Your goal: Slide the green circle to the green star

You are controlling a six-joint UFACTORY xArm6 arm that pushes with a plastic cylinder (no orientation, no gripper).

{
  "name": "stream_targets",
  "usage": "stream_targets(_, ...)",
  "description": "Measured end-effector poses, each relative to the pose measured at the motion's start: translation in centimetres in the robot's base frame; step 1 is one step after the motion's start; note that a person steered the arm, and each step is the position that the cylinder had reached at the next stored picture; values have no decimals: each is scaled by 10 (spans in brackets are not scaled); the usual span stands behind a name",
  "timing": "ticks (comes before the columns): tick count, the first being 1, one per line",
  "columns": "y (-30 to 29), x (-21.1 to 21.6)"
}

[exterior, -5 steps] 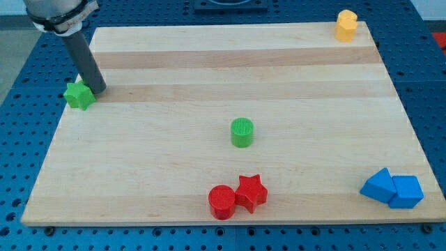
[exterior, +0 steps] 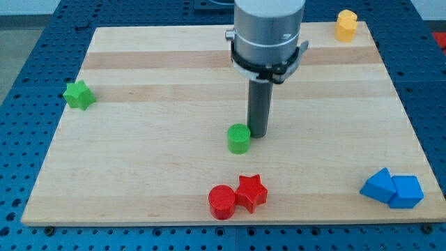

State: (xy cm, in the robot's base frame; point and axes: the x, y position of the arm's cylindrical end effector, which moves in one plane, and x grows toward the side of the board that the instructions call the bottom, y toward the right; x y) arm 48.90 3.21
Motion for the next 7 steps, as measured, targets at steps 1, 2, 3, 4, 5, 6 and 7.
stream_targets(1,-12,18)
stream_targets(2,-32,35)
stream_targets(3,-62,46)
stream_targets(4,-96,48)
stream_targets(5,-131,29)
stream_targets(6,-187,6)
stream_targets(7,-217,0)
